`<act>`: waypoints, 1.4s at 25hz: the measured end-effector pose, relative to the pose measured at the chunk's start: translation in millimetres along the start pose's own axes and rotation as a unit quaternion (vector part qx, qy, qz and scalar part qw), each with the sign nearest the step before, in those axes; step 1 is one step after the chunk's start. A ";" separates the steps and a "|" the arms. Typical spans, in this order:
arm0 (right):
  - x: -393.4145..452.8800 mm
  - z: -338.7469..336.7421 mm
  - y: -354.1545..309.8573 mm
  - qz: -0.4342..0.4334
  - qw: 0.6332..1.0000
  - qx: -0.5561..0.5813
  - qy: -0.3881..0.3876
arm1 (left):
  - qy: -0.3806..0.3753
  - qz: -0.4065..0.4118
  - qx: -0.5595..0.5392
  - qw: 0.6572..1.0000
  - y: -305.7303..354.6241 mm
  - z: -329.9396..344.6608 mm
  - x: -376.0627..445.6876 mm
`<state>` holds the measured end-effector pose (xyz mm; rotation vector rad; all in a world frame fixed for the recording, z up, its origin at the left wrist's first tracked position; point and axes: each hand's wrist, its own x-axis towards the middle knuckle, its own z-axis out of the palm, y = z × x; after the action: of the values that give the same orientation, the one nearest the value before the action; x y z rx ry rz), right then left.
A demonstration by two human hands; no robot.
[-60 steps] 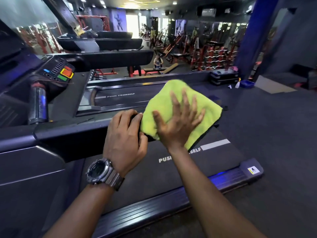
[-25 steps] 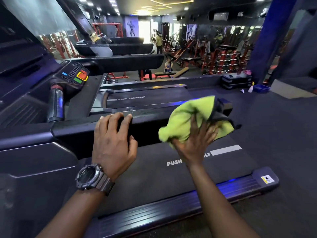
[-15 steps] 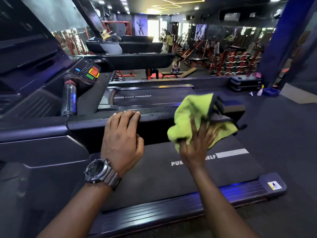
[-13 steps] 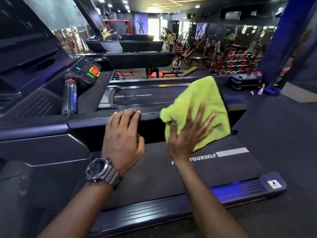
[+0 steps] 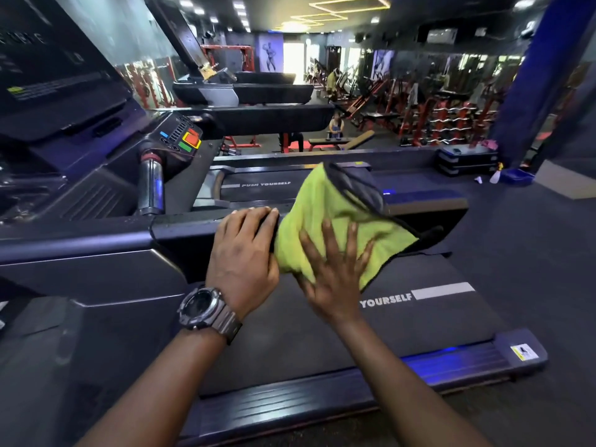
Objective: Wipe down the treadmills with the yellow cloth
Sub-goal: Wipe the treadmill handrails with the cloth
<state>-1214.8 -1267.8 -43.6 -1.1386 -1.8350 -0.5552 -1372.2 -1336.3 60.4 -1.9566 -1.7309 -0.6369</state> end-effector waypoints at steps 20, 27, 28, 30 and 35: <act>30.5 -5.9 -52.1 -0.056 0.998 0.022 0.018 | 0.033 -0.049 0.020 0.998 -37.1 -11.4 -21.6; 31.6 -2.9 -32.0 0.038 0.998 -0.001 0.052 | 0.040 -0.036 -0.007 0.999 -42.3 -10.0 -22.7; 37.6 -4.2 -51.7 0.052 0.997 0.025 0.049 | 0.046 -0.036 -0.014 0.998 -43.1 -9.6 -22.8; 24.6 -3.4 -70.5 -0.004 0.999 0.042 0.010 | 0.059 -0.041 -0.032 0.997 -43.7 -9.3 -22.4; 18.3 -11.0 -6.2 -0.032 0.998 -0.049 0.026 | 0.058 -0.032 -0.041 0.997 -48.7 -11.5 -22.6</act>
<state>-1218.9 -1270.0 -21.8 -1.1227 -1.8224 -0.7120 -1423.4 -1355.6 57.1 -1.8838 -1.7282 -0.8391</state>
